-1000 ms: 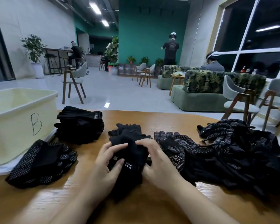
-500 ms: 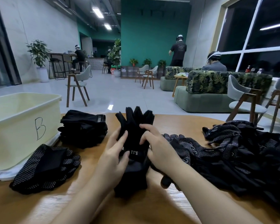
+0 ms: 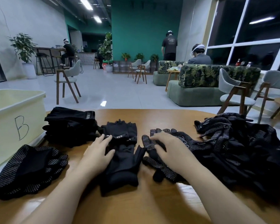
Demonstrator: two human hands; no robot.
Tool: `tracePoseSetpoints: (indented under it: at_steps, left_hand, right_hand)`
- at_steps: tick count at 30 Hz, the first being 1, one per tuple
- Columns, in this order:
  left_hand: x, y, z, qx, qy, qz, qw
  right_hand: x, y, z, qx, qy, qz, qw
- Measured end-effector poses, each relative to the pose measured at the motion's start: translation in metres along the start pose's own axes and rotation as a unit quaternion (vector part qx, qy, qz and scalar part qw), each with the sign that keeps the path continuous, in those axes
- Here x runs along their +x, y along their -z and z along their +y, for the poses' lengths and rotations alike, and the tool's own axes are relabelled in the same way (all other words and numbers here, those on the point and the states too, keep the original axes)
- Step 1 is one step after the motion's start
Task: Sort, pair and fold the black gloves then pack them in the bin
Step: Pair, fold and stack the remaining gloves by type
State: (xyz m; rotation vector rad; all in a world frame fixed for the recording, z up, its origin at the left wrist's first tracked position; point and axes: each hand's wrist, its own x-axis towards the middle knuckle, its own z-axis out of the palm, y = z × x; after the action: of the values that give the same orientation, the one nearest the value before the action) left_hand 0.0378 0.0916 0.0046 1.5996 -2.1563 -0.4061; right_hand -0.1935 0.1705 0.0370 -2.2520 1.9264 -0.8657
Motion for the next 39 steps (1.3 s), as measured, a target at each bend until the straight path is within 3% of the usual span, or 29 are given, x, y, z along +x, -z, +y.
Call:
tracePoseSetpoints:
  at_steps: [7, 14, 18, 21, 26, 34, 39]
  left_hand:
    - [-0.031, -0.009, 0.038, 0.081, -0.068, -0.018, 0.994]
    - [-0.048, -0.025, 0.04, 0.047, -0.126, -0.082, 0.988]
    - [-0.048, -0.027, 0.036, 0.044, -0.136, -0.086, 0.986]
    - [-0.05, -0.027, 0.037, 0.03, -0.141, -0.089, 0.986]
    - [-0.05, -0.028, 0.035, 0.028, -0.146, -0.074, 0.986]
    - [-0.05, -0.029, 0.033, 0.029, -0.152, -0.061, 0.986]
    - [-0.051, -0.028, 0.035, 0.023, -0.154, -0.057, 0.986]
  right_hand:
    - [-0.071, 0.007, 0.044, -0.037, -0.09, 0.106, 0.99]
    - [-0.118, 0.018, 0.072, -0.075, -0.144, 0.181, 0.97]
    - [-0.115, 0.017, 0.06, -0.155, -0.118, 0.124, 0.973]
    - [-0.112, 0.016, 0.06, -0.15, -0.144, 0.078, 0.975]
    - [-0.113, 0.015, 0.063, -0.138, -0.179, 0.106, 0.968]
    - [-0.111, 0.023, 0.061, -0.08, -0.126, 0.308, 0.94]
    - [-0.095, 0.04, 0.05, -0.081, -0.102, 0.355, 0.926]
